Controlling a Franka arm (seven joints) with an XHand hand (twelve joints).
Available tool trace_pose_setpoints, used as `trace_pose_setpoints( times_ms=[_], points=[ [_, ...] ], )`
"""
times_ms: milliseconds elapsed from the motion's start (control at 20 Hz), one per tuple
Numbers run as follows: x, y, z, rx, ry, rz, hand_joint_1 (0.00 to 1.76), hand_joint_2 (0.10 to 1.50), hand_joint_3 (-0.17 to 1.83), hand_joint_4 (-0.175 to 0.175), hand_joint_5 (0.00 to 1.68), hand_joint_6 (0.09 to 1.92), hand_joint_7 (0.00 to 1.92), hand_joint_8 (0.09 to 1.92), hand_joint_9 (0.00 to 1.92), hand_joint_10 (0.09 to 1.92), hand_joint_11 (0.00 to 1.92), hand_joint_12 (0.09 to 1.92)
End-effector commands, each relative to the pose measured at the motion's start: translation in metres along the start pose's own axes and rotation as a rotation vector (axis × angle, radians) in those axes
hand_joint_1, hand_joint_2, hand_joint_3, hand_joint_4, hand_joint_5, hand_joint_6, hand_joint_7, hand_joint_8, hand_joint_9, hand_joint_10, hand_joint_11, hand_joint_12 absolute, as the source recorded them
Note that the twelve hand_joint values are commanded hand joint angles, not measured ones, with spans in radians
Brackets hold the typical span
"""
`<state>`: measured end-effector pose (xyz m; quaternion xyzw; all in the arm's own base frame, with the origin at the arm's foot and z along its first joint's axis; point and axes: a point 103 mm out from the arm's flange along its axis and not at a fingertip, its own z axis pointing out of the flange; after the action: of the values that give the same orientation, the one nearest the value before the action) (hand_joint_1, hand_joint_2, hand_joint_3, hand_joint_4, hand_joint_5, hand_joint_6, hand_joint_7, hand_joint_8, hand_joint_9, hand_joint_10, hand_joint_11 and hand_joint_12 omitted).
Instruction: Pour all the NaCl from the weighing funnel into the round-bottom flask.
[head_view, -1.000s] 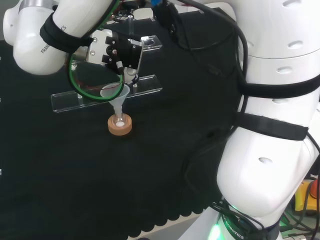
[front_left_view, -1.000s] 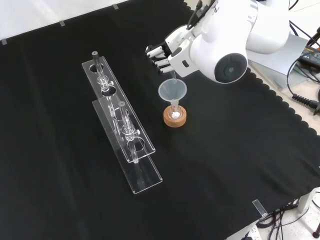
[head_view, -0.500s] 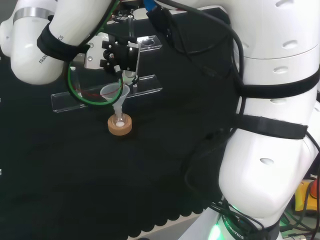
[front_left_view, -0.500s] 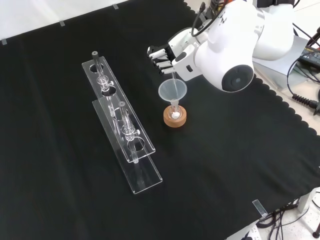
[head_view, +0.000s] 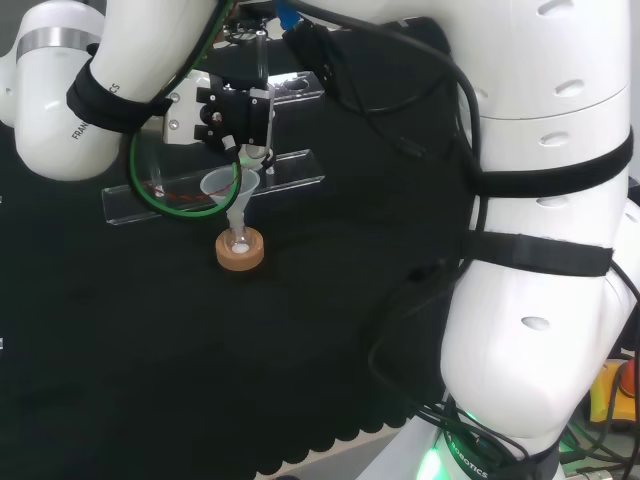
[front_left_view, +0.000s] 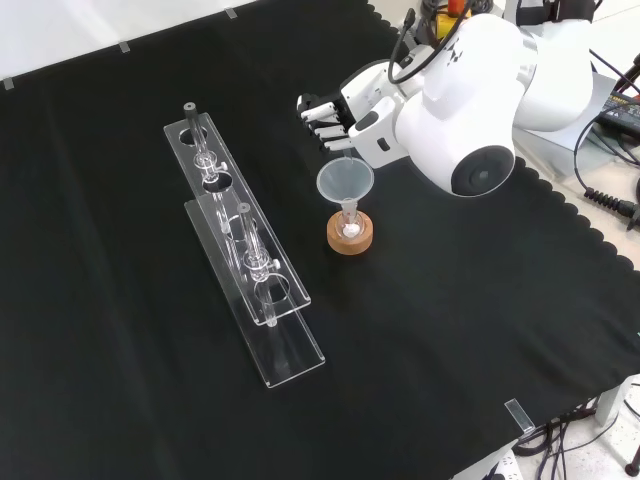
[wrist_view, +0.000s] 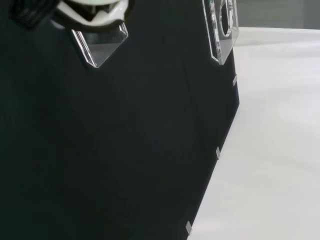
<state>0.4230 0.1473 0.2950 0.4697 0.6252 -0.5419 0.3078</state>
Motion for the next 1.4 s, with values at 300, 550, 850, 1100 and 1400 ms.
trace_pose_setpoints(
  times_ms=[300, 550, 850, 1100, 1400],
  points=[
    [-0.0018, -0.0012, -0.0024, 0.001, -0.020, 0.013, 1.06, 0.72, 0.75, 0.175, 1.06, 1.08, 0.77, 0.71, 1.01, 0.53, 0.56, 1.25],
    [-0.0012, -0.0021, -0.0040, -0.002, -0.027, 0.016, 1.06, 0.72, 0.75, 0.175, 1.06, 1.08, 0.77, 0.71, 1.01, 0.53, 0.56, 1.24],
    [-0.0011, -0.0021, -0.0038, -0.010, -0.039, 0.021, 1.06, 0.71, 0.75, 0.175, 1.06, 1.08, 0.77, 0.71, 1.01, 0.53, 0.57, 1.24],
    [-0.0008, -0.0009, -0.0027, -0.010, -0.034, 0.018, 1.06, 0.71, 0.75, 0.175, 1.06, 1.08, 0.77, 0.71, 1.01, 0.53, 0.57, 1.24],
    [-0.0007, -0.0005, 0.0003, -0.024, -0.012, 0.016, 1.06, 0.71, 0.75, 0.175, 1.06, 1.07, 0.77, 0.71, 1.01, 0.53, 0.58, 1.23]
  ],
)
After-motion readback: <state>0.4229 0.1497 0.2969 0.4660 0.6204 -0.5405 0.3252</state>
